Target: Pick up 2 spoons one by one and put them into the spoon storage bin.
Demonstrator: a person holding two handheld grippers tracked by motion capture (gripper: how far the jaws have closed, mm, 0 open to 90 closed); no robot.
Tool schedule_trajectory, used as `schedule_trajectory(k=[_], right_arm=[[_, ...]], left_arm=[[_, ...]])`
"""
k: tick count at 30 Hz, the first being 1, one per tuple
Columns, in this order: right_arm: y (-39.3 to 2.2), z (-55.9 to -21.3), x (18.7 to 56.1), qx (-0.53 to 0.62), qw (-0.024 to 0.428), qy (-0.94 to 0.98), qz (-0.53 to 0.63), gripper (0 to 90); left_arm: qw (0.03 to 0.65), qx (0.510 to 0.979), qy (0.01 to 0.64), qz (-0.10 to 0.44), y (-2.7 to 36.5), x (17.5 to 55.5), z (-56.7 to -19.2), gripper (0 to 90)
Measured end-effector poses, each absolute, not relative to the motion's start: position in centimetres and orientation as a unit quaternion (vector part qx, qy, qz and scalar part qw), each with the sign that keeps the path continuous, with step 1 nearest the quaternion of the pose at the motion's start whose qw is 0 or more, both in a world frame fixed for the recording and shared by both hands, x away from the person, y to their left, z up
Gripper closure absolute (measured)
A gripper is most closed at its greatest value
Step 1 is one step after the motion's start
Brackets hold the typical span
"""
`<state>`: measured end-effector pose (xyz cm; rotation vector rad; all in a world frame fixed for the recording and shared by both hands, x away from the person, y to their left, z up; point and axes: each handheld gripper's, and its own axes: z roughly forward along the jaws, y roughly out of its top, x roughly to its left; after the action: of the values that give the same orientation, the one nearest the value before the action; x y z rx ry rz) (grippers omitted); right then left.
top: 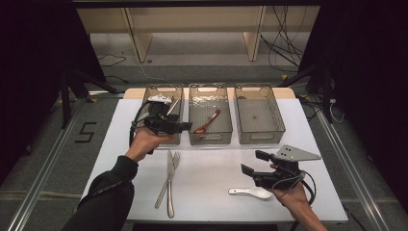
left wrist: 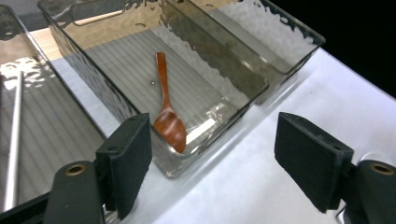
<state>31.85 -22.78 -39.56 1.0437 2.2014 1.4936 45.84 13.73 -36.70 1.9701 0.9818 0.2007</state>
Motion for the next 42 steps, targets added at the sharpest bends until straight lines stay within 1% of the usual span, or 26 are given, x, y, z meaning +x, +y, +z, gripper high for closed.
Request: schedule_trajectory(k=[11, 15, 18, 23, 27, 30, 34, 39, 42], right_arm=[[-22.7, -39.7, 31.9, 0.362, 0.135, 0.769, 0.508, 26.9], [-22.6, -39.8, 32.0, 0.361, 0.133, 0.774, 0.504, 26.9], [-22.6, -39.9, 32.0, 0.36, 0.13, 0.776, 0.5, 26.9], [-22.5, -39.9, 32.1, 0.36, 0.128, 0.78, 0.497, 26.9], [-22.4, -40.0, 32.1, 0.356, 0.126, 0.785, 0.491, 26.9], [-22.3, -40.1, 32.1, 0.352, 0.126, 0.79, 0.486, 26.9], [-22.0, -40.2, 32.1, 0.345, 0.124, 0.8, 0.474, 26.9], [-21.4, -40.4, 32.3, 0.326, 0.123, 0.829, 0.438, 26.8], [-20.9, -40.8, 32.6, 0.313, 0.107, 0.852, 0.406, 26.9]], left_arm=[[0.459, 0.807, 0.363, 0.083, 14.6, 42.3, -38.3, 24.6], [0.477, 0.797, 0.361, 0.086, 15.1, 41.1, -38.4, 24.3], [0.478, 0.798, 0.356, 0.089, 15.5, 40.2, -38.5, 24.0], [0.486, 0.791, 0.36, 0.093, 16.4, 39.3, -38.7, 23.9], [0.475, 0.796, 0.361, 0.098, 16.9, 38.7, -38.9, 23.8], [0.479, 0.794, 0.36, 0.096, 17.4, 38.1, -39.0, 23.3], [0.481, 0.795, 0.356, 0.099, 18.0, 37.3, -39.3, 20.8], [0.482, 0.793, 0.357, 0.106, 18.8, 36.3, -39.5, 19.0], [0.484, 0.787, 0.37, 0.101, 19.3, 36.0, -39.8, 18.4]])
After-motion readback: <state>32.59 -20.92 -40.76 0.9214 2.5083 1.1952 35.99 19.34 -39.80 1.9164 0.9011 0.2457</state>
